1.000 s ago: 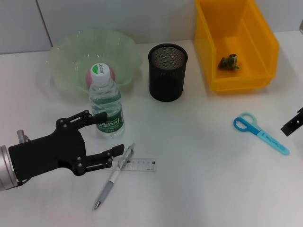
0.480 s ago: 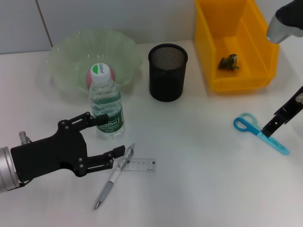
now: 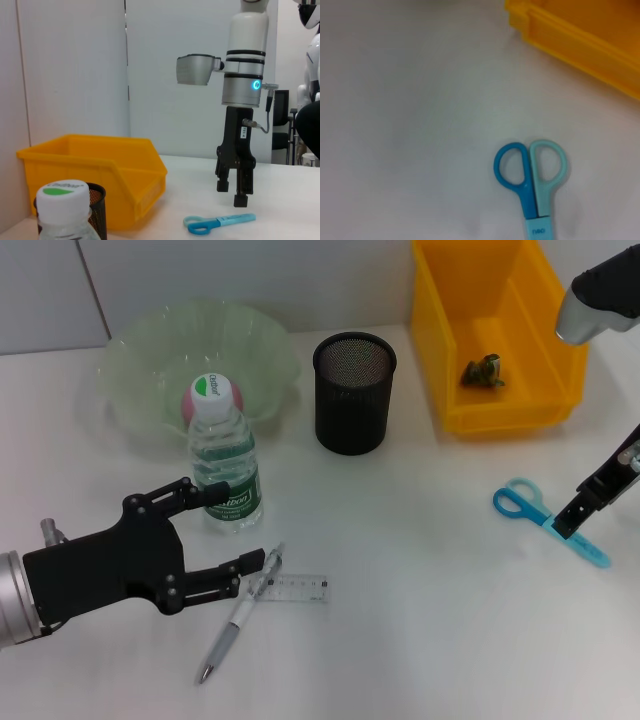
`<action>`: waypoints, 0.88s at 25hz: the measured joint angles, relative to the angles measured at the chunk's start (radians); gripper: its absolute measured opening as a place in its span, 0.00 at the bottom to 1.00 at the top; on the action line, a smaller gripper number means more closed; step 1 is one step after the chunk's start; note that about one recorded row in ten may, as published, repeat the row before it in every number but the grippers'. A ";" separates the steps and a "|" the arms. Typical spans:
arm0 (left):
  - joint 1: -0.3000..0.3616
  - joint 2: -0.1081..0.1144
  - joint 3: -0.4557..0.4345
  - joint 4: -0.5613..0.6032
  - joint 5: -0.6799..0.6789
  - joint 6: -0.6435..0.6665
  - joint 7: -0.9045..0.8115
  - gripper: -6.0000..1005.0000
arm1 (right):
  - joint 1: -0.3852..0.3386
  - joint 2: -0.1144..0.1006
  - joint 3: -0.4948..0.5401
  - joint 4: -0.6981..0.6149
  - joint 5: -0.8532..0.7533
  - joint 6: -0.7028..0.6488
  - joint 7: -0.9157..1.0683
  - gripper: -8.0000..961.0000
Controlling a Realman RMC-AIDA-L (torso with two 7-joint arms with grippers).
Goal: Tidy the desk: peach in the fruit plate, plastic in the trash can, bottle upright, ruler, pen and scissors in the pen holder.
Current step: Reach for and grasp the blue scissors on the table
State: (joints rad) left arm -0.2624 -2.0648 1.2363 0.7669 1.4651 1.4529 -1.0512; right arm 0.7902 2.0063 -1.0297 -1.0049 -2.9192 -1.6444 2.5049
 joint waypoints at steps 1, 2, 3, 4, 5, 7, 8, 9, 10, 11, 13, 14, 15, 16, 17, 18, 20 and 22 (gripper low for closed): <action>0.000 0.000 -0.002 0.000 0.000 0.001 0.001 0.83 | 0.000 0.000 -0.001 0.006 0.000 0.007 0.000 0.83; 0.000 0.000 -0.002 0.000 0.000 0.002 0.002 0.83 | 0.001 0.000 -0.005 0.011 0.000 0.013 0.000 0.83; 0.001 0.000 -0.002 0.000 0.000 0.003 0.004 0.83 | 0.002 -0.001 -0.011 0.015 0.000 0.020 0.001 0.83; 0.001 0.000 -0.002 0.000 0.000 0.004 0.007 0.83 | 0.003 -0.001 -0.024 0.019 0.000 0.028 0.003 0.83; 0.001 0.000 -0.002 0.000 0.000 0.004 0.007 0.83 | 0.003 -0.001 -0.032 0.023 0.000 0.033 0.005 0.83; 0.002 -0.001 0.000 0.000 0.000 0.004 0.011 0.83 | 0.007 -0.002 -0.043 0.032 0.000 0.040 0.006 0.83; 0.002 -0.001 0.000 0.000 0.000 0.004 0.011 0.83 | 0.011 -0.002 -0.044 0.037 0.000 0.041 0.006 0.83; 0.002 -0.001 0.000 0.000 0.000 0.004 0.011 0.83 | 0.014 -0.002 -0.045 0.042 0.000 0.042 0.006 0.83; 0.002 -0.001 0.000 0.000 0.000 0.004 0.011 0.83 | 0.019 -0.001 -0.047 0.047 0.000 0.043 0.006 0.82; 0.002 -0.001 0.000 0.000 0.000 0.004 0.011 0.83 | 0.021 -0.001 -0.048 0.049 0.000 0.043 0.006 0.82; 0.002 -0.001 0.001 -0.001 0.000 0.004 0.012 0.83 | 0.024 -0.001 -0.050 0.053 0.000 0.044 0.006 0.82; -0.003 -0.001 0.003 -0.008 -0.001 0.003 0.012 0.83 | 0.025 -0.001 -0.050 0.053 0.000 0.045 0.006 0.82; -0.003 -0.001 0.003 -0.008 -0.001 0.003 0.012 0.83 | 0.025 -0.001 -0.050 0.054 0.000 0.046 0.006 0.82; -0.003 -0.001 0.003 -0.009 -0.001 0.002 0.013 0.83 | 0.025 -0.001 -0.050 0.056 0.000 0.049 0.006 0.82; -0.004 -0.001 0.003 -0.011 -0.002 0.002 0.013 0.83 | 0.026 -0.001 -0.050 0.059 0.000 0.051 0.006 0.82; -0.004 -0.001 0.003 -0.011 -0.002 0.001 0.013 0.83 | 0.026 -0.002 -0.050 0.064 0.000 0.055 0.006 0.82; -0.004 -0.001 0.003 -0.012 -0.002 0.001 0.013 0.83 | 0.028 -0.002 -0.051 0.071 0.000 0.059 0.006 0.82; -0.005 -0.001 0.004 -0.012 -0.003 0.001 0.014 0.83 | 0.030 -0.002 -0.057 0.078 0.000 0.066 0.007 0.81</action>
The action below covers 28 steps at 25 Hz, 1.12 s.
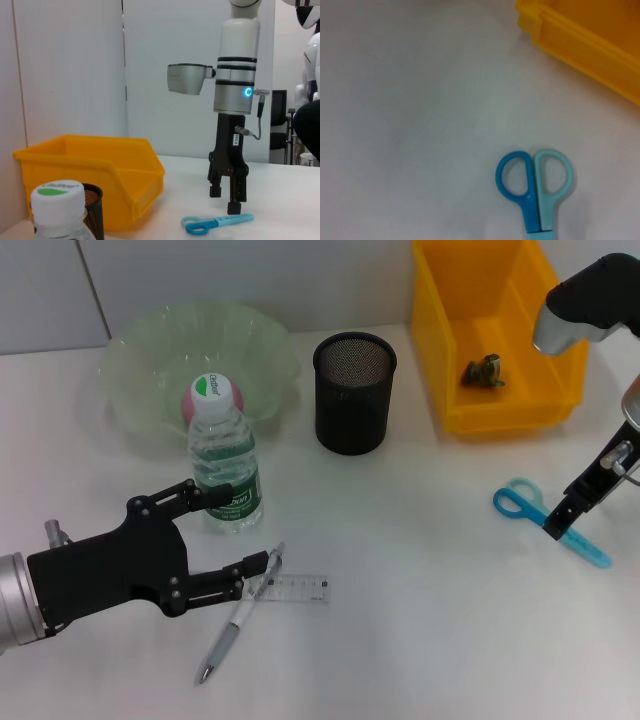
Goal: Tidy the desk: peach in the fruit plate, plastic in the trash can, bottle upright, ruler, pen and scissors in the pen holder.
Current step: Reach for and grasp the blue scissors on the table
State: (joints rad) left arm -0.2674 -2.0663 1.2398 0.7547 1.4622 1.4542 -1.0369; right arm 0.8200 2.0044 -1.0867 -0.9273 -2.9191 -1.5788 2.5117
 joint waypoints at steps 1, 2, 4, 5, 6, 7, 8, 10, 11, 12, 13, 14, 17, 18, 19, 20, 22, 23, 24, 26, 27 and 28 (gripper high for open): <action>0.000 0.000 0.000 0.000 0.000 0.000 0.000 0.83 | 0.001 0.000 -0.004 0.003 0.000 0.004 0.000 0.81; -0.001 0.000 0.000 0.000 0.000 0.000 0.000 0.83 | 0.001 0.001 -0.006 0.005 0.000 0.006 0.001 0.81; -0.003 0.000 0.000 0.000 0.000 0.001 0.000 0.83 | 0.002 0.003 -0.007 0.010 0.000 0.009 0.001 0.81; -0.003 0.000 0.000 0.000 0.000 0.001 0.000 0.83 | 0.003 0.003 -0.008 0.012 0.000 0.010 0.001 0.81; -0.005 0.000 0.000 0.000 0.000 0.002 0.000 0.83 | 0.005 0.003 -0.008 0.015 0.000 0.012 0.001 0.81; -0.005 0.000 0.000 0.000 0.000 0.002 0.000 0.83 | 0.006 0.004 -0.009 0.018 0.000 0.015 0.001 0.81; -0.005 0.000 0.001 0.000 0.000 0.003 0.000 0.83 | 0.007 0.004 -0.011 0.021 0.000 0.017 0.001 0.81; -0.008 0.000 0.010 -0.001 0.002 0.004 -0.001 0.83 | 0.008 0.005 -0.015 0.029 0.000 0.020 0.002 0.81; -0.010 0.001 0.015 -0.002 0.002 0.004 -0.002 0.83 | 0.009 0.005 -0.017 0.033 0.000 0.020 0.003 0.81; -0.010 0.001 0.015 -0.002 0.002 0.004 -0.002 0.83 | 0.010 0.006 -0.017 0.035 0.000 0.021 0.004 0.81; -0.010 0.001 0.015 -0.002 0.002 0.004 -0.002 0.83 | 0.010 0.006 -0.017 0.036 0.000 0.021 0.005 0.80; -0.012 0.002 0.028 -0.002 0.007 0.006 -0.006 0.83 | 0.010 0.006 -0.018 0.036 0.000 0.022 0.006 0.80; -0.015 0.002 0.033 -0.002 0.011 0.006 -0.009 0.83 | 0.010 0.007 -0.018 0.037 0.000 0.022 0.008 0.80; -0.015 0.002 0.033 -0.002 0.011 0.006 -0.009 0.83 | 0.010 0.007 -0.018 0.037 0.000 0.023 0.008 0.80; -0.016 0.003 0.033 -0.002 0.012 0.006 -0.010 0.83 | 0.010 0.007 -0.018 0.037 0.000 0.025 0.009 0.80; -0.016 0.003 0.033 -0.002 0.013 0.006 -0.010 0.83 | 0.010 0.007 -0.018 0.037 0.000 0.027 0.009 0.80; -0.017 0.003 0.033 -0.002 0.013 0.006 -0.010 0.83 | 0.010 0.007 -0.018 0.039 0.000 0.031 0.009 0.80; -0.017 0.003 0.033 -0.002 0.013 0.006 -0.010 0.83 | 0.010 0.007 -0.019 0.040 0.000 0.033 0.009 0.80; -0.017 0.003 0.033 -0.002 0.013 0.006 -0.010 0.83 | 0.010 0.007 -0.019 0.043 0.000 0.034 0.009 0.80; -0.018 0.003 0.033 -0.002 0.013 0.006 -0.010 0.83 | 0.010 0.007 -0.019 0.045 0.000 0.038 0.009 0.79; -0.018 0.003 0.033 -0.002 0.014 0.006 -0.010 0.83 | 0.010 0.007 -0.019 0.046 0.000 0.040 0.009 0.79; -0.018 0.003 0.033 -0.002 0.014 0.006 -0.010 0.83 | 0.010 0.007 -0.019 0.046 0.000 0.042 0.009 0.79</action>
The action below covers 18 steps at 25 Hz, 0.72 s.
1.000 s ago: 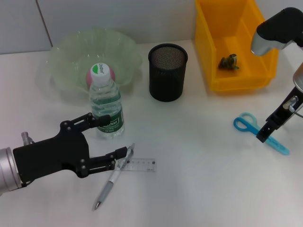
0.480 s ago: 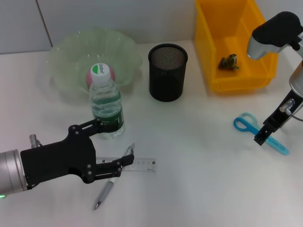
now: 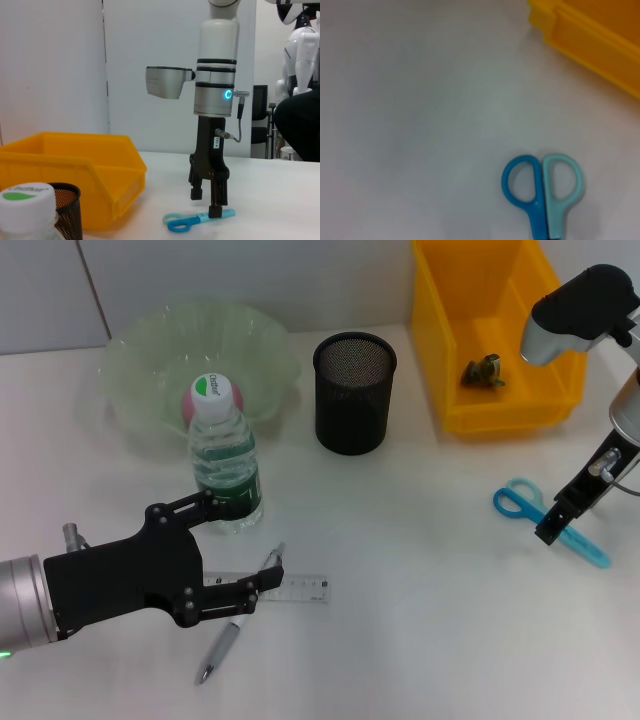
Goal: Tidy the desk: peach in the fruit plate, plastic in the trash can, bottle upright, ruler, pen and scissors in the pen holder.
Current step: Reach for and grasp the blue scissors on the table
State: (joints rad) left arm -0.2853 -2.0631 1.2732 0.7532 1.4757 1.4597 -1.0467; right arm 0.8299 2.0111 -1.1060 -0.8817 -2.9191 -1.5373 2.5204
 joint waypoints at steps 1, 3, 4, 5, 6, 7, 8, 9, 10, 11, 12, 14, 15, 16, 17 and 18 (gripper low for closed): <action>0.000 0.000 0.000 0.000 0.000 0.000 0.000 0.83 | 0.000 0.000 0.000 0.000 0.000 0.001 0.000 0.79; 0.000 -0.001 0.000 0.000 0.000 -0.001 0.001 0.83 | -0.001 0.000 -0.003 0.000 0.000 0.003 0.000 0.79; 0.000 -0.001 0.000 0.000 0.000 -0.001 0.001 0.83 | -0.002 0.000 -0.005 0.000 0.000 0.004 0.000 0.79; 0.000 -0.001 0.000 0.000 0.000 -0.001 0.002 0.83 | -0.003 0.000 -0.008 0.000 0.000 0.005 0.001 0.79; 0.000 -0.001 0.000 0.000 0.000 -0.002 0.002 0.83 | -0.003 0.000 -0.010 0.002 0.000 0.007 0.001 0.79; 0.000 -0.001 0.000 0.000 0.000 -0.002 0.002 0.83 | -0.003 0.001 -0.012 0.006 0.000 0.009 0.001 0.79; -0.001 -0.002 0.000 0.000 0.000 -0.002 0.002 0.83 | -0.001 0.001 -0.012 0.014 0.000 0.012 0.001 0.79; -0.001 -0.002 0.000 0.000 0.000 -0.002 0.002 0.83 | 0.001 0.001 -0.012 0.023 0.000 0.015 0.001 0.78; -0.001 -0.002 0.000 0.000 0.000 -0.002 0.002 0.83 | 0.003 0.000 -0.012 0.031 0.000 0.018 0.002 0.78; -0.001 -0.002 0.000 0.000 0.000 -0.002 0.002 0.83 | 0.004 0.000 -0.013 0.036 0.000 0.021 0.002 0.78; -0.002 -0.002 0.000 0.000 0.000 -0.002 0.002 0.83 | 0.005 0.000 -0.013 0.038 0.000 0.023 0.002 0.78; -0.003 -0.002 0.000 -0.001 0.000 -0.003 0.003 0.83 | 0.005 0.000 -0.014 0.039 0.000 0.026 0.002 0.78; -0.003 -0.002 0.000 -0.001 0.000 -0.003 0.003 0.83 | 0.005 0.000 -0.014 0.039 0.000 0.027 0.002 0.78; -0.003 -0.002 0.000 -0.001 0.000 -0.003 0.003 0.83 | 0.005 0.000 -0.014 0.039 0.000 0.027 0.002 0.78; -0.003 -0.002 0.000 -0.001 0.000 -0.003 0.003 0.83 | 0.005 0.000 -0.014 0.040 0.000 0.028 0.002 0.78; -0.004 -0.002 0.000 -0.001 0.000 -0.002 0.003 0.83 | 0.005 0.000 -0.014 0.040 0.000 0.028 0.002 0.78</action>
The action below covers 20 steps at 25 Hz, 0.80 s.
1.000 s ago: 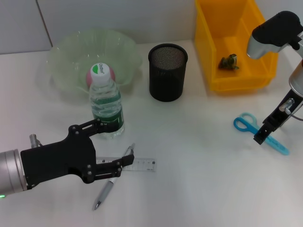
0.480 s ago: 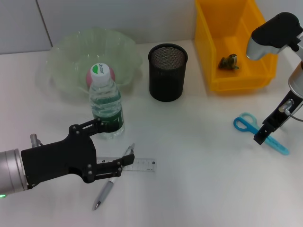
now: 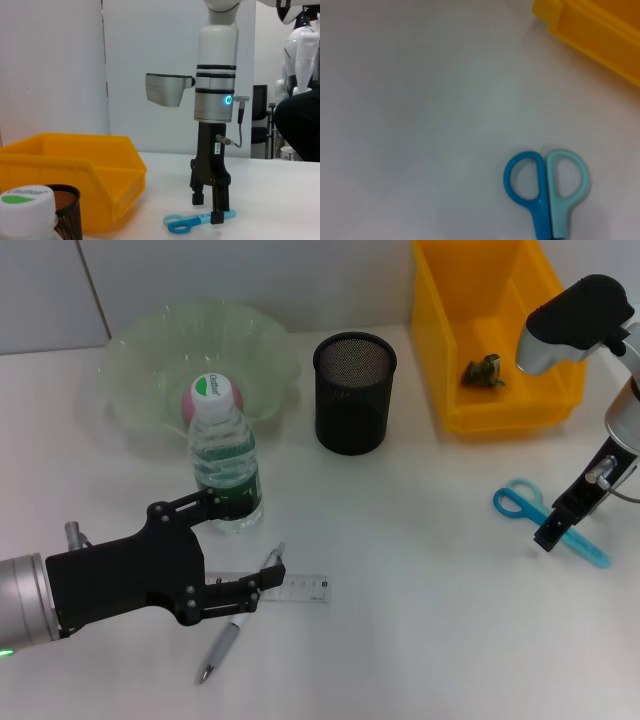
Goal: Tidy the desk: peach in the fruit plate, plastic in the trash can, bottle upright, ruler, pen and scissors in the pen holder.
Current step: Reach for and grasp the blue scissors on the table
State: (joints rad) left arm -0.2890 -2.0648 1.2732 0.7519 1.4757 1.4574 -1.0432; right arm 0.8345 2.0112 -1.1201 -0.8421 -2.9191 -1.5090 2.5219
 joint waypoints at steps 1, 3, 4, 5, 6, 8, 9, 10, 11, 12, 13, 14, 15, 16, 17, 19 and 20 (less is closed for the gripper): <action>0.000 0.000 0.000 0.000 0.000 0.000 0.000 0.83 | 0.000 0.000 0.000 0.000 0.000 0.000 0.000 0.78; -0.001 0.000 0.000 0.000 0.000 0.001 0.000 0.83 | 0.001 0.000 0.000 0.003 0.000 0.000 0.000 0.78; -0.001 0.000 0.000 0.000 0.000 0.001 0.000 0.83 | 0.001 0.000 0.000 0.005 0.000 0.000 0.000 0.77; -0.001 0.000 0.000 0.000 0.000 0.001 0.000 0.83 | 0.002 0.000 0.000 0.007 0.000 0.000 0.000 0.77; -0.001 0.000 0.000 0.000 0.000 0.001 0.000 0.83 | 0.002 0.000 0.001 0.008 0.000 0.000 0.000 0.77; -0.001 -0.001 0.000 0.000 0.000 0.003 0.001 0.83 | 0.002 0.000 0.001 0.009 0.000 0.001 0.001 0.77; -0.001 -0.001 0.000 0.000 0.000 0.003 0.001 0.83 | 0.002 0.000 0.001 0.009 0.000 0.001 0.001 0.77; -0.001 -0.001 0.000 0.000 0.000 0.003 0.001 0.83 | 0.003 0.000 0.002 0.009 0.000 0.001 0.001 0.77; -0.001 -0.001 0.000 0.000 0.000 0.003 0.001 0.83 | 0.003 0.000 0.002 0.008 0.000 0.001 0.001 0.77; -0.001 -0.001 0.000 0.000 0.000 0.003 0.001 0.83 | 0.003 0.000 0.002 0.008 0.000 0.001 0.001 0.77; -0.001 -0.001 0.000 0.000 0.000 0.003 0.001 0.83 | 0.004 0.001 0.002 0.008 0.000 0.002 0.001 0.72; -0.001 -0.001 0.000 0.000 0.000 0.003 0.001 0.83 | 0.004 0.001 0.002 0.008 0.000 0.004 0.001 0.68; -0.001 -0.001 0.000 0.000 0.000 0.003 0.001 0.83 | 0.004 0.001 0.002 0.008 0.000 0.007 0.001 0.63; -0.001 -0.001 0.000 0.000 0.000 0.003 0.001 0.83 | 0.004 0.001 0.002 0.009 0.000 0.009 0.002 0.59; -0.001 -0.001 0.000 0.000 0.000 0.003 0.001 0.83 | 0.004 0.001 0.002 0.010 0.000 0.011 0.002 0.54; -0.001 -0.001 0.000 0.000 0.000 0.003 0.001 0.83 | 0.002 0.001 0.002 0.010 0.000 0.015 0.002 0.54; -0.001 -0.001 0.000 0.000 0.000 0.003 0.001 0.83 | 0.002 0.001 0.002 0.010 0.000 0.015 0.002 0.55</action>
State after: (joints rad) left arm -0.2899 -2.0662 1.2732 0.7516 1.4757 1.4604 -1.0426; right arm 0.8364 2.0124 -1.1182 -0.8322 -2.9191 -1.4941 2.5234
